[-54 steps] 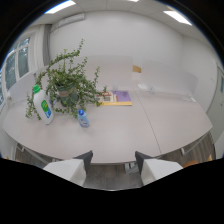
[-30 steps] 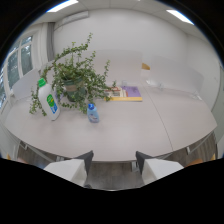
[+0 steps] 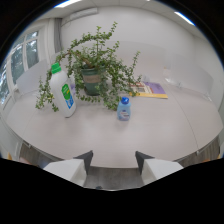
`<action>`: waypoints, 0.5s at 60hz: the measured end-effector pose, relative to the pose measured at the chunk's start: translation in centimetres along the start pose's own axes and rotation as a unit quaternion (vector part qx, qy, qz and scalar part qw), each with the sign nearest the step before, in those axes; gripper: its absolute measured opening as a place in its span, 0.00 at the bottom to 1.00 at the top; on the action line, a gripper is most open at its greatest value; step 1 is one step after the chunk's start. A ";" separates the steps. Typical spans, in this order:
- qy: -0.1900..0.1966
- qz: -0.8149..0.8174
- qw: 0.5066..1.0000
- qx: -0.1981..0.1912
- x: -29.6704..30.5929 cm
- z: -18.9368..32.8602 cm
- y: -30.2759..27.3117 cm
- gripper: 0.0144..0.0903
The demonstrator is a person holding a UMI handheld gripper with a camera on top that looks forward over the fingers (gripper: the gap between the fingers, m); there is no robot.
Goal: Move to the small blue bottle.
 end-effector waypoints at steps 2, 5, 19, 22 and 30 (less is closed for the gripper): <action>0.001 -0.002 1.000 0.002 -0.1 0.8 -0.1 0.92; 0.007 -0.004 1.000 0.002 0.0 2.0 -0.3 0.92; 0.026 -0.009 1.000 0.012 1.7 7.7 -1.5 0.92; 0.027 -0.008 0.999 0.016 2.1 8.9 -1.9 0.92; 0.033 -0.012 0.999 0.020 3.1 12.0 -3.1 0.91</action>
